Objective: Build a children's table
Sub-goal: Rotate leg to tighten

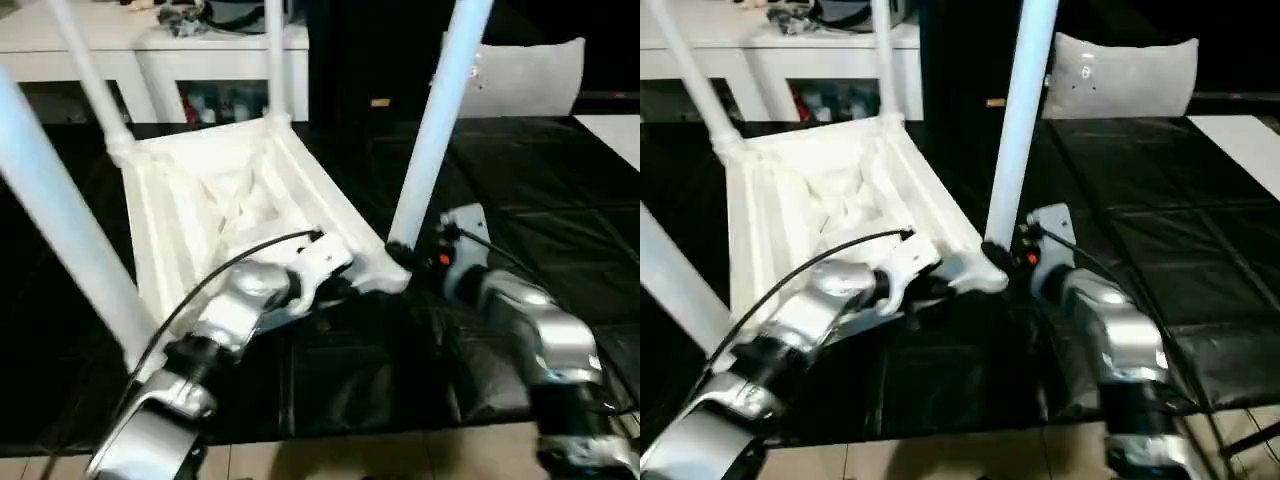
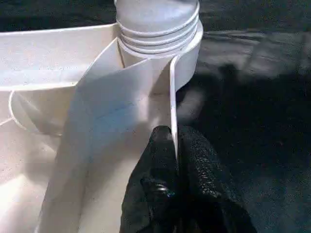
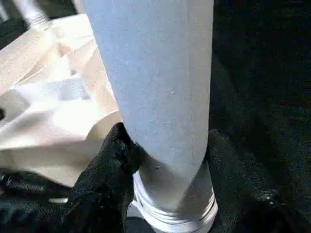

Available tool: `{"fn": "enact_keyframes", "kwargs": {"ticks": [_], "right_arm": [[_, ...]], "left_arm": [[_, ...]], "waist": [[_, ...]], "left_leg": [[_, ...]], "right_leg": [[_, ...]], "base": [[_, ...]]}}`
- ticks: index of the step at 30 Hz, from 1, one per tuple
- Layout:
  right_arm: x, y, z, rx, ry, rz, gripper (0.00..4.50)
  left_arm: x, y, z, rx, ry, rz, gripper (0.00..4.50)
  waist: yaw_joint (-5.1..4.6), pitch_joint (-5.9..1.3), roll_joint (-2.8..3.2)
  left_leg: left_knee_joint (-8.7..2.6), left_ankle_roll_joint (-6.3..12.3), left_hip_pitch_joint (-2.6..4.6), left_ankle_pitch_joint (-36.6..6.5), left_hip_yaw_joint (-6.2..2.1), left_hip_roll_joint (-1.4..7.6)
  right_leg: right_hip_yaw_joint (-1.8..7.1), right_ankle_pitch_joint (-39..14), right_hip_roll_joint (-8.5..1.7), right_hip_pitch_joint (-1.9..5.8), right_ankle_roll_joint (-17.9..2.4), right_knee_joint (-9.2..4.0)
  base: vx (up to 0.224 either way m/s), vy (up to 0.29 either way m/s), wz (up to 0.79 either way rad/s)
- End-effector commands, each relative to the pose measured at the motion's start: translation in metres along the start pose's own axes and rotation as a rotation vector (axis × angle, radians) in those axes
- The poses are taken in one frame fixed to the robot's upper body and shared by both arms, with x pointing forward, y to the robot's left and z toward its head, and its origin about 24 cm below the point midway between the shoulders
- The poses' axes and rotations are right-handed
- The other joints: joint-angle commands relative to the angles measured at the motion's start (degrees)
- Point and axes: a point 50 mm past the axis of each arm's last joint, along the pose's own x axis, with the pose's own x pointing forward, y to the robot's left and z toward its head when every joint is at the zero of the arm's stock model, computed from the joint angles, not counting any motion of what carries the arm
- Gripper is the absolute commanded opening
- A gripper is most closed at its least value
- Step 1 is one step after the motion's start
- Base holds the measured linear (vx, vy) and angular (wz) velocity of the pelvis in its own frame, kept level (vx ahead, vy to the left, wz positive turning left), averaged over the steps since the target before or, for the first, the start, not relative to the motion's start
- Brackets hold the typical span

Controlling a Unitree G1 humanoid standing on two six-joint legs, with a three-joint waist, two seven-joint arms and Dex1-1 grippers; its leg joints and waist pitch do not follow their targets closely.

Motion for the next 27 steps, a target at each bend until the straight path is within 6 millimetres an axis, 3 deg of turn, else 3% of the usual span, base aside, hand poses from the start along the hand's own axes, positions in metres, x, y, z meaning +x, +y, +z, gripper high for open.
{"fn": "enact_keyframes", "kwargs": {"ticks": [1, 4, 7, 8, 13, 18, 21, 23, 25, 27], "right_arm": [[0.006, 0.012, -0.009, 0.042, 0.017, 0.057, 2.62], [0.001, 0.009, -0.007, 0.000, 0.014, 0.067, 3.00], [-0.005, 0.002, -0.006, -0.076, 0.026, 0.097, 3.20], [-0.011, -0.004, -0.004, -0.131, 0.027, 0.132, 3.20], [-0.027, -0.023, 0.004, -0.258, 0.058, 0.194, 3.58], [-0.047, -0.022, 0.006, -0.360, 0.128, 0.430, 3.58], [-0.055, -0.020, 0.004, -0.410, 0.160, 0.542, 3.58], [-0.060, -0.019, 0.002, -0.427, 0.192, 0.620, 3.58], [-0.063, -0.019, 0.001, -0.442, 0.216, 0.674, 3.23], [-0.064, -0.019, -0.001, -0.431, 0.236, 0.717, 3.20]], "left_arm": [[0.013, -0.015, 0.021, 0.054, -0.091, -0.058, 0.00], [0.010, -0.015, 0.018, 0.088, -0.080, -0.076, 0.00], [0.005, -0.013, 0.013, 0.121, -0.072, -0.103, 0.00], [0.002, -0.011, 0.011, 0.149, -0.083, -0.122, 0.00], [-0.010, -0.009, 0.002, 0.214, -0.092, -0.219, 0.00], [-0.024, -0.009, -0.010, 0.281, -0.037, -0.343, 0.00], [-0.030, -0.010, -0.015, 0.312, -0.017, -0.407, 0.00], [-0.035, -0.011, -0.018, 0.342, -0.001, -0.465, 0.00], [-0.039, -0.013, -0.022, 0.368, 0.016, -0.527, 0.00], [-0.043, -0.015, -0.024, 0.392, 0.034, -0.574, 0.00]], "waist": [[0.74, -3.66, -1.01], [1.46, -3.81, -0.84], [1.86, -3.78, -0.80], [1.97, -3.75, -0.21], [2.89, -3.68, -0.88], [3.97, -3.72, -0.70], [4.26, -3.82, -0.73], [4.37, -3.77, -0.83], [4.42, -3.66, -1.12], [4.43, -3.62, -0.93]], "left_leg": [[-3.76, 4.86, -0.47, -2.9, -1.88, 4.26], [-3.67, 6.12, -0.49, -0.7, -1.80, 4.40], [-3.65, 6.45, -0.61, -0.9, -1.73, 4.33], [-3.67, 6.30, -0.52, -1.2, -1.75, 4.40], [-3.70, 6.21, -0.32, -3.0, -1.57, 4.39], [-3.67, 6.90, -0.25, -2.8, -1.65, 4.88], [-3.60, 7.48, -0.34, -2.0, -1.70, 5.06], [-3.56, 7.34, -0.39, -2.9, -1.53, 4.85], [-3.63, 7.14, -0.40, -3.4, -1.47, 4.79], [-3.68, 7.06, -0.43, -3.5, -1.51, 4.86]], "right_leg": [[4.55, -17.5, -5.69, 3.49, -4.1, -4.72], [4.80, -12.9, -5.71, 3.58, -5.7, -3.96], [4.75, -13.0, -5.80, 3.80, -5.8, -4.00], [4.78, -13.2, -5.81, 3.71, -5.8, -4.04], [4.75, -15.4, -5.69, 3.59, -4.9, -4.38], [4.86, -14.6, -5.76, 3.52, -4.8, -3.97], [4.90, -11.9, -5.84, 3.44, -6.1, -3.44], [4.83, -13.2, -5.87, 3.60, -6.2, -3.63], [4.76, -15.5, -5.85, 3.58, -5.5, -3.85], [4.72, -16.4, -5.76, 3.50, -5.3, -3.99]], "base": [[0.000, 0.000, 0.00], [0.000, 0.000, 0.00], [0.000, 0.000, 0.00], [0.000, 0.000, 0.00], [0.000, 0.000, 0.00], [0.000, 0.000, 0.00], [0.000, 0.000, 0.00], [0.000, 0.000, 0.00], [0.000, 0.000, 0.00], [0.000, 0.000, 0.00]]}}
